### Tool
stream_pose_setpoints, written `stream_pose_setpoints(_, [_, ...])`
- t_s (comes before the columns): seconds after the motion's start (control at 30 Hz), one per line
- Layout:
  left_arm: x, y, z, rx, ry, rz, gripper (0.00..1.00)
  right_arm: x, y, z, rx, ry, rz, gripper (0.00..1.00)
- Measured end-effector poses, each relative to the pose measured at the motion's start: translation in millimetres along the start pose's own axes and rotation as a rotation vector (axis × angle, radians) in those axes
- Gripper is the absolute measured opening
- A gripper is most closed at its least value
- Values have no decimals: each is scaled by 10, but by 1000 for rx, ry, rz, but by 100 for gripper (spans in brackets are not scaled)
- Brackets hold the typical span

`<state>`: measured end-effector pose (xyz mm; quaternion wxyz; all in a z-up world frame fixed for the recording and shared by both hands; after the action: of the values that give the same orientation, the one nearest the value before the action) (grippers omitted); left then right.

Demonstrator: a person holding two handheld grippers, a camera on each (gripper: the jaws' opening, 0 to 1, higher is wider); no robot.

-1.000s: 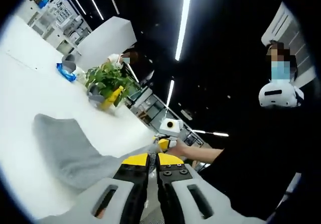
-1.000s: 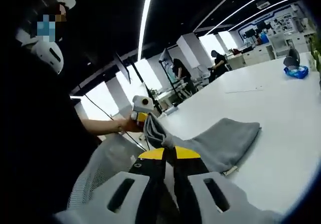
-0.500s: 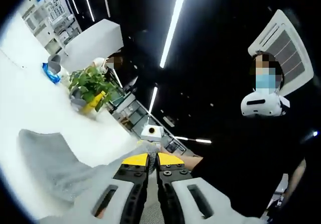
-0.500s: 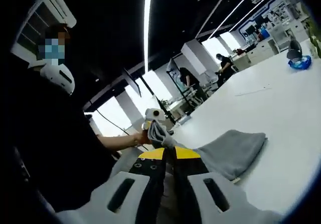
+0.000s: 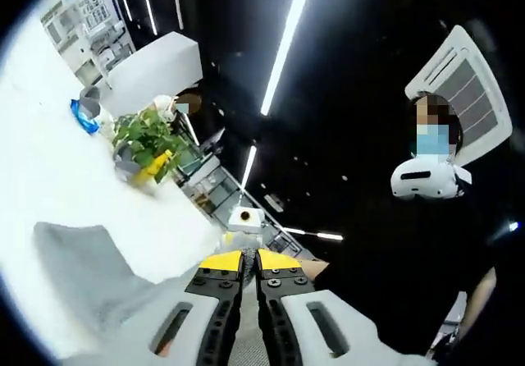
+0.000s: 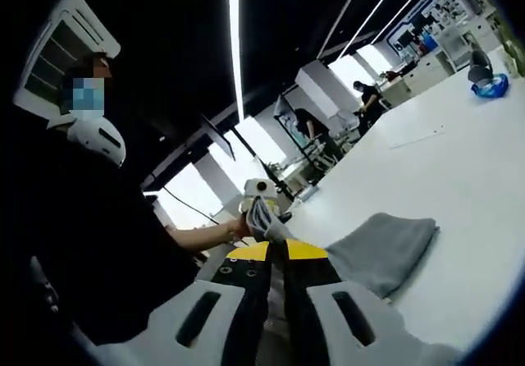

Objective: Fold the towel on the table until its edges align and the towel forms a compact rectangular stack.

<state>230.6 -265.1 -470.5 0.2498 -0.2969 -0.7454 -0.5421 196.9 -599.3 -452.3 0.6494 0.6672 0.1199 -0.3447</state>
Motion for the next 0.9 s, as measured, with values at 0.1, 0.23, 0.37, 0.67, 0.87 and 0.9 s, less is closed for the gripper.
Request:
stream_pose_setpoints(0.1, [-10, -11, -18, -8, 17, 10, 5, 43, -7, -3, -8, -8, -3, 2])
stream_pose_setpoints(0.23, [-46, 0, -18, -1, 55, 4, 5, 104, 11, -13, -5, -25, -13, 2])
stream_pose_setpoints(0.37, [-135, 60, -38, 17, 95, -4, 5, 223, 56, -32, -4, -51, -52, 2])
stream_pose_setpoints(0.67, [-433, 212, 19, 54, 199, 28, 5, 613, 161, -165, 14, -109, -186, 2])
stream_pose_setpoints(0.87, [-629, 275, 40, 95, 276, 35, 5, 816, 193, -258, 37, -155, -219, 2])
stream_pose_setpoints(0.9, [-659, 275, 44, 97, 284, 37, 5, 845, 194, -270, 38, -163, -225, 2])
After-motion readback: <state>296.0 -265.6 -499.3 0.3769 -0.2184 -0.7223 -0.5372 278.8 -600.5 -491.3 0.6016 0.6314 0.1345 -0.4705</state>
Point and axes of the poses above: the point that each gripper's makers call its tool centre point, and the gripper's own axes: z roughly backward along the fingers, x roughly to its right, y roughly out of its top, the point moved 10 cm from there along z, roughly backward along the fingers, and after that the axes turned 6 degrees about -y, right-handed, at the moved point
